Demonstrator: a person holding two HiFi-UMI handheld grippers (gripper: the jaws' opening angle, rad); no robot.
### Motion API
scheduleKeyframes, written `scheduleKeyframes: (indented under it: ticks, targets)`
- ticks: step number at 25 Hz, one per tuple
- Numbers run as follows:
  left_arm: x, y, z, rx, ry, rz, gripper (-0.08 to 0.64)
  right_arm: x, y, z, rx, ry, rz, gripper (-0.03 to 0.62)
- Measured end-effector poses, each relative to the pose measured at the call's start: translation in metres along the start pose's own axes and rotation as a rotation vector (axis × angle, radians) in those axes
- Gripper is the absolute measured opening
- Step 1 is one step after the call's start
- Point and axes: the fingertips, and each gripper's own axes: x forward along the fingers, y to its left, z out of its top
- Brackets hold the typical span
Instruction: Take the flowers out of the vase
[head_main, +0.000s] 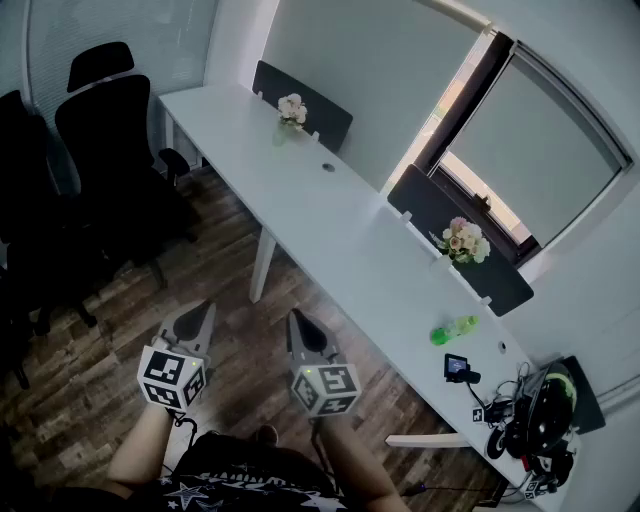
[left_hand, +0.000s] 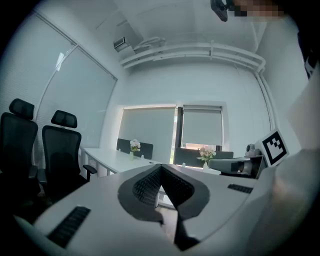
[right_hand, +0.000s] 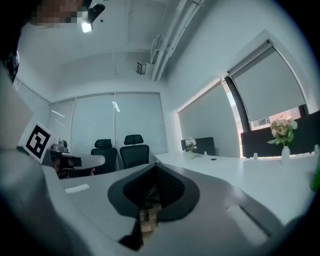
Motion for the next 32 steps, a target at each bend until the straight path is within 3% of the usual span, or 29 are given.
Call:
scheduleKeyframes:
  ticks: [8, 17, 24, 32]
  targets:
    - [-0.012, 0.011, -0.009, 0.001, 0.02, -0.012, 0.007, -0.001, 0.012, -0.003, 0.02, -0.03, -0.024, 0.002]
    - [-0.022, 0.014, -0.013, 0.078, 0.022, -0.058, 0.007, -0.008, 0.02, -0.013, 0.086, -0.066, -0.055, 0.002]
    - [-0.015, 0.031, -0.011, 0.061, 0.011, -0.036, 0.007, 0.006, 0.023, -0.021, 0.061, -0.041, -0.055, 0.002]
    - [0.026, 0.062, -0.009, 0.069, 0.004, 0.022, 0.008, 0.068, -0.008, -0.026, 0.114, -0.039, -0.004, 0.002]
